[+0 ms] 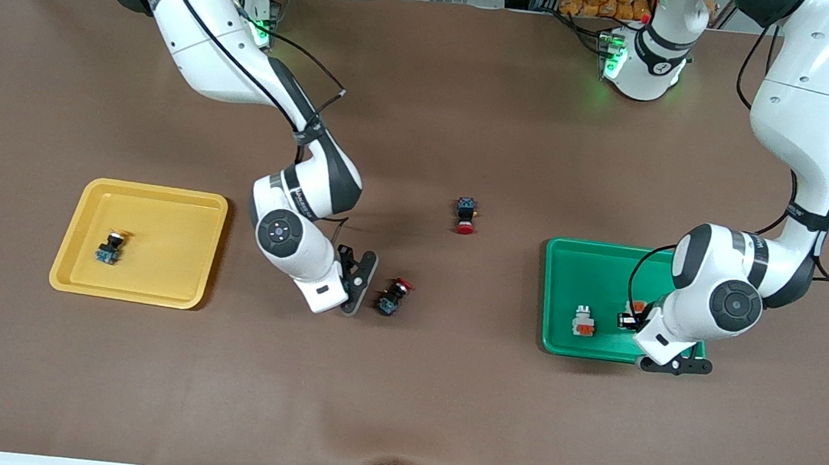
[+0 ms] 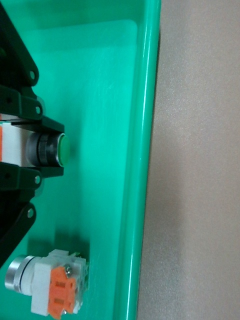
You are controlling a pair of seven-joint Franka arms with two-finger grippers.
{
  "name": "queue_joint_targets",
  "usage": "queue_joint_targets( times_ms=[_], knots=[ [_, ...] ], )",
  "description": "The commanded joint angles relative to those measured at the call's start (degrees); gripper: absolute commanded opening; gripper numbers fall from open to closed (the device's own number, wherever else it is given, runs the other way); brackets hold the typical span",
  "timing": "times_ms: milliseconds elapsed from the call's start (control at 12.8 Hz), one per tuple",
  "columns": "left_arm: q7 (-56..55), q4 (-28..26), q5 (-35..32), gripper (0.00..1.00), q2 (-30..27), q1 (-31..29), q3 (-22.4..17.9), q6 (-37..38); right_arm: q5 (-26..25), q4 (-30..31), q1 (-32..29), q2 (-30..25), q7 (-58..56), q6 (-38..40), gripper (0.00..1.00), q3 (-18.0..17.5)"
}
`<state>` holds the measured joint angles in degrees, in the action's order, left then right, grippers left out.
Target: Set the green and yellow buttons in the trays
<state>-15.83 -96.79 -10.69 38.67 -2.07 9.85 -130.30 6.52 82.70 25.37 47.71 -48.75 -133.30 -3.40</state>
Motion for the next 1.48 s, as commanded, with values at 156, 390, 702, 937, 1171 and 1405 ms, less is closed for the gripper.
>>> queue_joint_targets(
  times_ms=[156,390,702,937,1171,1405],
  knots=[
    [-0.6,-0.2,0.0,1.0,-0.8,0.0,0.3,-0.4,0.6,1.2,-10.3,-9.6,-0.3,12.2,0.0,-0.6],
    [0.4,0.5,-0.5,1.0,-1.6,-0.7,0.3,-0.3,0.5,1.3,-19.5,-12.4,-7.2,20.9,0.0,-0.6],
    [0.4,4.0,-0.8,1.0,-4.1,-0.7,0.2,0.3,-0.1,4.5,-27.7,-11.9,-23.6,22.4,0.0,-0.5],
    [0.5,6.5,-0.7,1.0,-8.0,-0.6,0.2,5.1,-0.1,5.7,-28.3,-12.5,-24.5,23.1,1.0,-0.6],
    [0.5,6.7,0.0,1.0,-13.7,-0.2,0.5,11.7,-0.1,5.0,-27.7,-16.1,-18.3,28.3,1.0,-0.6],
    [1.1,6.6,0.0,1.0,-18.3,-0.3,1.8,18.6,0.0,5.0,-26.8,-22.8,-8.8,34.0,1.0,-1.0]
  ],
)
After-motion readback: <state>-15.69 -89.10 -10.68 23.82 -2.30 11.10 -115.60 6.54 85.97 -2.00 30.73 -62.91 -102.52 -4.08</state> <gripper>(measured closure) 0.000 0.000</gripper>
